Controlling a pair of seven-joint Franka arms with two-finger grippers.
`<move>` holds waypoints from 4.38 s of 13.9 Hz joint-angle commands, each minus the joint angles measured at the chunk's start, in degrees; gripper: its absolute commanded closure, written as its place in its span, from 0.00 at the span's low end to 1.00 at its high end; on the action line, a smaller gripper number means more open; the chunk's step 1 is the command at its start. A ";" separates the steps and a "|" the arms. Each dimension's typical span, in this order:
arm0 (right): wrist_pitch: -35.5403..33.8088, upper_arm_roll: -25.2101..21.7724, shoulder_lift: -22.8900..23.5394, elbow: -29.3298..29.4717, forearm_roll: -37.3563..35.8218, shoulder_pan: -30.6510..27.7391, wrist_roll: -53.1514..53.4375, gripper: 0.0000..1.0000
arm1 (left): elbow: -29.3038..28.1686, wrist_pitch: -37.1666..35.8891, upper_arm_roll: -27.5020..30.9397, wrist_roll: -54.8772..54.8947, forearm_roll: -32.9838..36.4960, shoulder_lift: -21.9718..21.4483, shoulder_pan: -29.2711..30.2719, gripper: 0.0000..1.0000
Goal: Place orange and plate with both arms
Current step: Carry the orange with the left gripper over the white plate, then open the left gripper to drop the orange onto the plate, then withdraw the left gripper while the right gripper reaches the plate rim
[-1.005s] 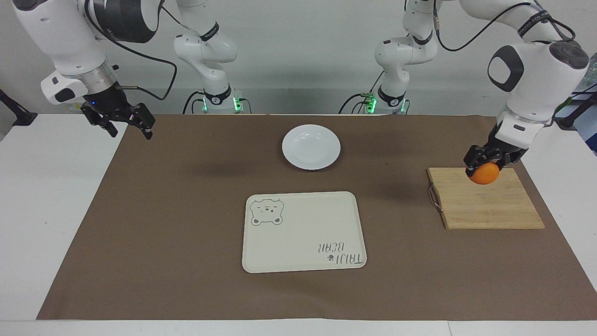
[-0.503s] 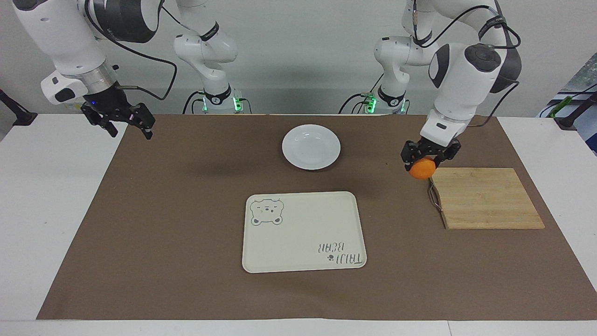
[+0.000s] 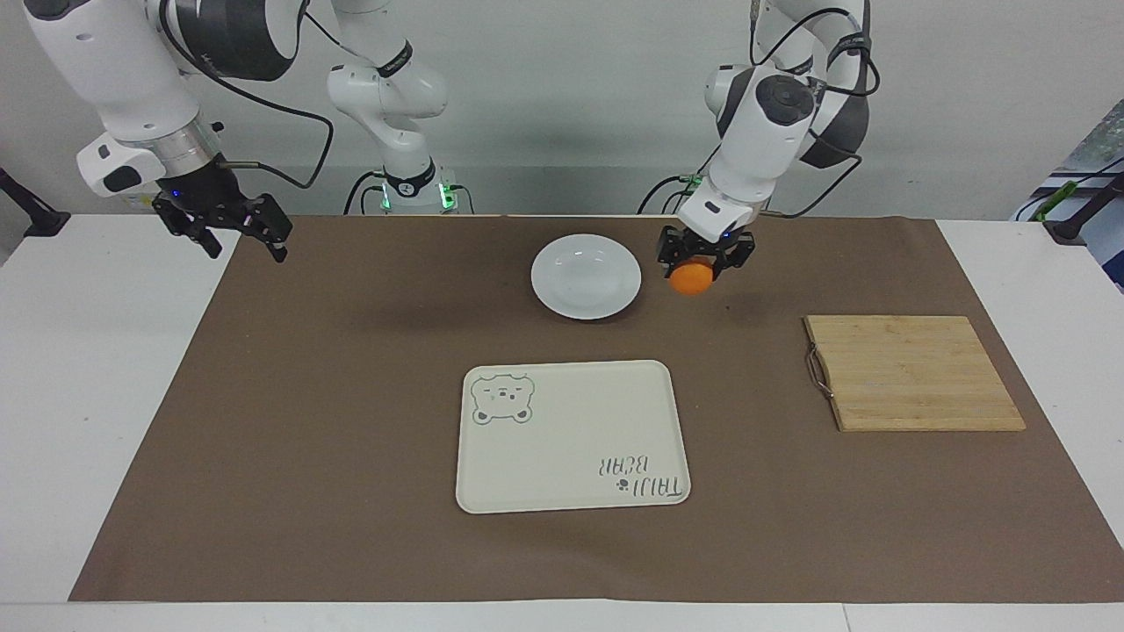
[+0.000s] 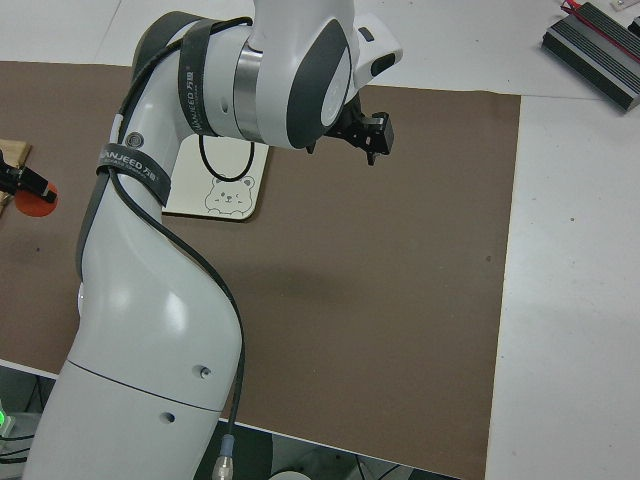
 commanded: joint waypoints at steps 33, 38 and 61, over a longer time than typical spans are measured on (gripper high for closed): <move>-4.89 1.52 -0.82 -0.39 -0.66 -0.30 1.18 0.00 | 19.58 -5.01 1.76 17.48 6.43 5.52 13.97 0.00; 0.73 3.03 -6.00 -11.01 0.57 8.99 8.91 0.00 | 28.82 -18.55 2.28 27.57 9.42 4.73 21.19 0.00; 38.34 3.11 -11.56 -60.06 78.04 25.08 -26.37 0.00 | 33.23 -28.25 5.45 33.05 9.33 2.97 24.62 0.00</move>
